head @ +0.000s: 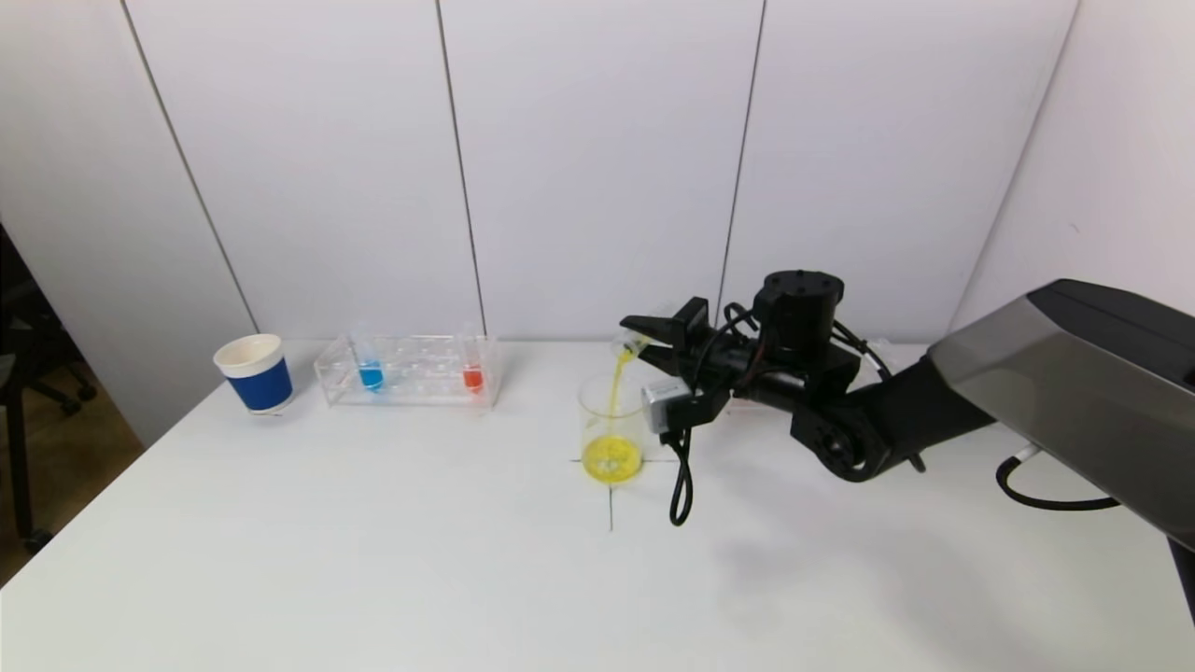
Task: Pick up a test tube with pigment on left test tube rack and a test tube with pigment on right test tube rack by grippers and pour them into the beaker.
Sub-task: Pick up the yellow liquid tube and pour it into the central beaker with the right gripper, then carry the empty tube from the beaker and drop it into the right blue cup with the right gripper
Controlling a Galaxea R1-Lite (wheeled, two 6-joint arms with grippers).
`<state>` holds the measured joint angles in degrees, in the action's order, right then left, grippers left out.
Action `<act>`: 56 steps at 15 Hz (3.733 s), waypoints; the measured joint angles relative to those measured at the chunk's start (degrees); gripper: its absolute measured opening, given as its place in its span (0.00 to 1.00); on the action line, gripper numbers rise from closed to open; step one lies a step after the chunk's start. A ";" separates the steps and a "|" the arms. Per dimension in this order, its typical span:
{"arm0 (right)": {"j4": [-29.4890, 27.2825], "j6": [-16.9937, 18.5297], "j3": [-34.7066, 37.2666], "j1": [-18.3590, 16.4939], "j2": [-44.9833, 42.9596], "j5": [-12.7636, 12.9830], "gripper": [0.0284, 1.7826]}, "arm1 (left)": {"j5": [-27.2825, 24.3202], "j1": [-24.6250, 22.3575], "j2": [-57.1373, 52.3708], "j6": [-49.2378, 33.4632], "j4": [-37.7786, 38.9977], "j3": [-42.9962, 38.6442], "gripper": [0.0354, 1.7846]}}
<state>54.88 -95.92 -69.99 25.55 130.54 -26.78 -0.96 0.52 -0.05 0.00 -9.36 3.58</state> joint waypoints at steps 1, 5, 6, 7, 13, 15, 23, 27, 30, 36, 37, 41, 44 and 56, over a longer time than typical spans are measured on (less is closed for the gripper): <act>-0.74 -0.91 -0.02 0.00 -0.20 0.29 0.26 | 0.00 0.00 0.00 0.00 0.00 0.02 0.99; -2.60 -3.51 -0.55 0.00 -0.71 0.85 0.26 | 0.00 0.00 0.00 0.02 0.00 0.02 0.99; -3.56 -4.28 -0.88 0.02 -0.82 0.88 0.26 | 0.00 0.00 0.00 0.00 0.00 0.02 0.99; -4.12 -5.13 -1.29 0.11 -0.91 0.90 0.26 | 0.00 0.00 0.00 0.00 0.00 0.02 0.99; -8.02 -8.36 -1.73 0.96 -2.51 1.34 0.26 | 0.00 0.00 0.00 0.00 0.00 0.02 0.99; -8.02 -8.17 -1.71 1.10 -2.93 1.57 0.26 | 0.02 0.00 0.00 0.00 0.02 0.02 0.99; 2.83 14.38 0.17 3.85 -3.06 6.41 0.26 | 0.00 0.00 0.00 0.00 0.02 0.02 0.99; 4.73 23.83 1.63 4.51 -3.47 8.02 0.26 | 0.00 0.00 0.00 0.02 0.00 0.00 0.99; 6.50 30.87 1.88 4.68 -4.11 11.65 0.26 | -0.02 0.00 0.00 0.00 0.00 0.00 0.99; 6.44 50.44 1.55 6.50 -7.58 26.43 0.26 | 0.00 0.00 0.00 0.00 0.02 0.00 0.99; 6.00 53.11 1.49 6.61 -8.37 28.10 0.26 | 0.02 0.00 0.00 0.00 0.02 0.00 0.99; 5.62 61.09 1.79 6.22 -11.43 32.95 0.26 | 0.00 0.00 0.00 0.00 0.02 0.00 0.99; 4.62 65.21 2.10 4.62 -13.59 34.57 0.26 | 0.00 0.00 0.00 0.00 0.02 0.00 0.99; -12.28 84.68 2.93 -12.58 -24.55 36.18 0.26 | 0.00 0.00 0.00 0.00 0.02 0.02 0.99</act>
<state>42.61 -11.24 -67.06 12.97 105.99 9.40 -0.96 0.52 -0.05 0.00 -9.34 3.61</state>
